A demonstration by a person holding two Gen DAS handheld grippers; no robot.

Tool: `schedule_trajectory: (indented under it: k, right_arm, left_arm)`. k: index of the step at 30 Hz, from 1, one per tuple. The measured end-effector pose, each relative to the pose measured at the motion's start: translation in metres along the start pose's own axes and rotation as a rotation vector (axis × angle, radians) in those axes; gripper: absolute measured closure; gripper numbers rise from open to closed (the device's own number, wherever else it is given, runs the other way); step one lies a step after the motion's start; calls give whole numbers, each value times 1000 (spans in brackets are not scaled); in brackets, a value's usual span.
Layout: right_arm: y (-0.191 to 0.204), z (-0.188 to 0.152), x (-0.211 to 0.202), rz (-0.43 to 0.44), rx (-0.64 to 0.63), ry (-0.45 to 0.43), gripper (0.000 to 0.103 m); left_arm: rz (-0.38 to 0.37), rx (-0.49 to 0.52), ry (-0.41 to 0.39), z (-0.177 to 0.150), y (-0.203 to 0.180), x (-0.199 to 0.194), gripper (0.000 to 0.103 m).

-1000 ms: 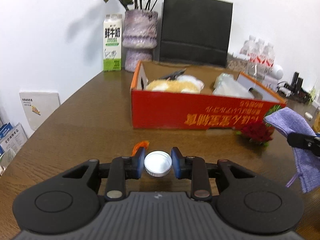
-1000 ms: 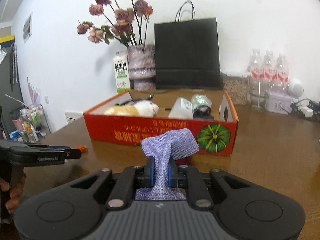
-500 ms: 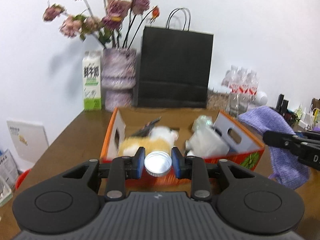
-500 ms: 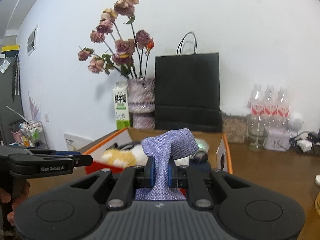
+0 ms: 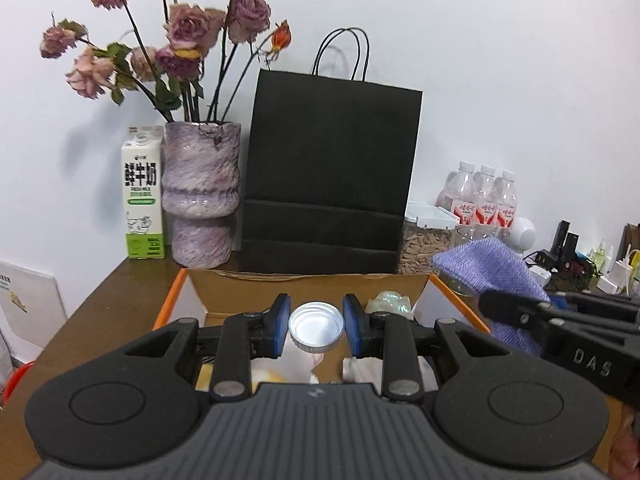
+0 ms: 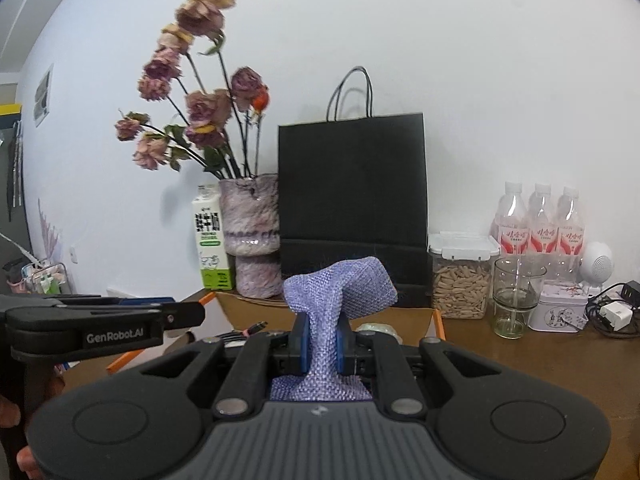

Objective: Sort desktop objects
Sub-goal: 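Carry the white cap with the left gripper while the right carries the pouch into the box, then open both grippers to drop the cap and pouch into the box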

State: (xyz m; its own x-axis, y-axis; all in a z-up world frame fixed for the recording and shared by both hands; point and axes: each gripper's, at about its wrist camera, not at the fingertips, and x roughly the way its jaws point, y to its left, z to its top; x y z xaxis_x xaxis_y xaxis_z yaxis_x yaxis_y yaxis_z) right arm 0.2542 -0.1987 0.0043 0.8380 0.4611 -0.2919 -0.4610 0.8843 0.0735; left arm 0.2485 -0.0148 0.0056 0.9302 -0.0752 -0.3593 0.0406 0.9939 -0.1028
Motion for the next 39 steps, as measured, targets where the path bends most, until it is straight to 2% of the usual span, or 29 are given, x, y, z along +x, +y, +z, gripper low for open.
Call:
schedule_trajectory:
  k: [6,13,18,24,27,28,29,30,31,32,34,35,37,39]
  right_arm:
    - [-19,-4,41,-5,9,49,92]
    - [-41,-15,84,-3,16,126,92]
    - [-49,-24,102,10,19,167,92]
    - [-50,-28,104,21,24,175,89]
    - [-51,-28,102,28,39,181,70]
    - [-51,-27,102,25,43,182,65]
    - [-51,-27,100,22,43,179,63]
    - [-50,-26,99,21,41,175,58]
    - [-50,-26,98,20,40,171,47]
    - [-50,-26,97,18,41,165,41]
    - [-50,-25,94,8,39,148,15]
    - [-50,-25,93,-3,37,139,12]
    - [-51,-25,93,-17,42,131,2]
    - [-50,-25,93,-25,42,133,0]
  left_arm:
    - [2,-14,39,1,-4,45,74]
    - [-6,13,107,-8,-8,91,74]
    - [2,40,132,-13,-8,106,74]
    - [10,58,136,-18,-8,110,74]
    - [23,57,122,-17,-8,106,71]
    - [26,59,117,-17,-8,105,61]
    - [33,60,110,-17,-9,103,44]
    - [44,60,100,-16,-9,101,36]
    - [54,61,92,-16,-9,99,25]
    - [63,65,86,-15,-10,98,19]
    - [90,79,71,-13,-11,94,11]
    - [111,83,62,-13,-11,93,2]
    - [136,83,37,-12,-9,90,0]
    - [123,72,30,-11,-7,88,0]
